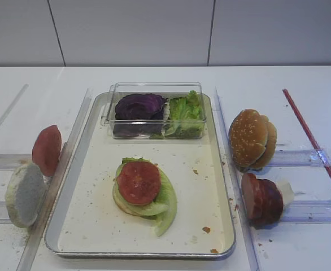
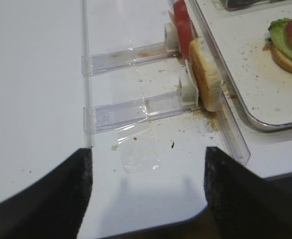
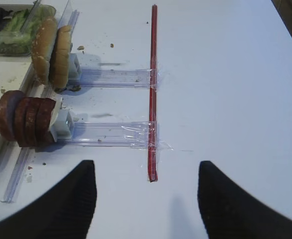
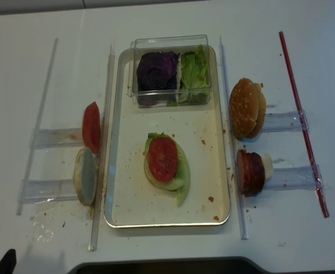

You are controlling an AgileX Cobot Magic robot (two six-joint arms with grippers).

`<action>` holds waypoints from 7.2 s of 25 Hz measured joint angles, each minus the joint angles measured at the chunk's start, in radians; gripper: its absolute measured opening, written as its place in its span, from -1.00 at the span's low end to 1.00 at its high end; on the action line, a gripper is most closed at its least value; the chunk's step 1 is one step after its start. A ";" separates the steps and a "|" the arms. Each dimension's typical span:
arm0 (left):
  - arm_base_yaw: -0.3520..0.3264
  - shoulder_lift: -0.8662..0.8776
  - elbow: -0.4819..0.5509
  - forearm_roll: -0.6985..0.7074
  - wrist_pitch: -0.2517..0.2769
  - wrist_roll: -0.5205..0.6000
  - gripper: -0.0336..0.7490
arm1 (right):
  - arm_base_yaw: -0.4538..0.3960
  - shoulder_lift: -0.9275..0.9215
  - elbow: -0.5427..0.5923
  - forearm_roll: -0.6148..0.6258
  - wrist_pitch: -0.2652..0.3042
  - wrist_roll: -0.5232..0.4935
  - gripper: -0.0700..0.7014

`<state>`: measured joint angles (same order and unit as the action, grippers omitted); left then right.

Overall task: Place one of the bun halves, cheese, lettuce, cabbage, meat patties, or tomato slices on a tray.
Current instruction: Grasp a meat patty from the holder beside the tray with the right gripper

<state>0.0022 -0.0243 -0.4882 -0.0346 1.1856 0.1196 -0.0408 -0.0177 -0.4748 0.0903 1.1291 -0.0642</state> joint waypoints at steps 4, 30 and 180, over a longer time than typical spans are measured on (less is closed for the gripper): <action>0.000 0.000 0.000 0.000 0.000 0.000 0.21 | 0.000 0.000 0.000 0.000 0.000 0.000 0.35; 0.000 0.000 0.000 0.001 0.000 0.000 0.21 | 0.000 0.000 -0.005 -0.006 -0.002 -0.002 0.35; 0.000 0.000 0.001 0.075 -0.003 -0.110 0.31 | 0.520 1.532 -0.687 0.201 0.089 0.220 -0.65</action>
<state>0.0022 -0.0243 -0.4876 0.0400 1.1824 0.0097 0.4793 1.5143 -1.1621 0.2913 1.2178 0.1555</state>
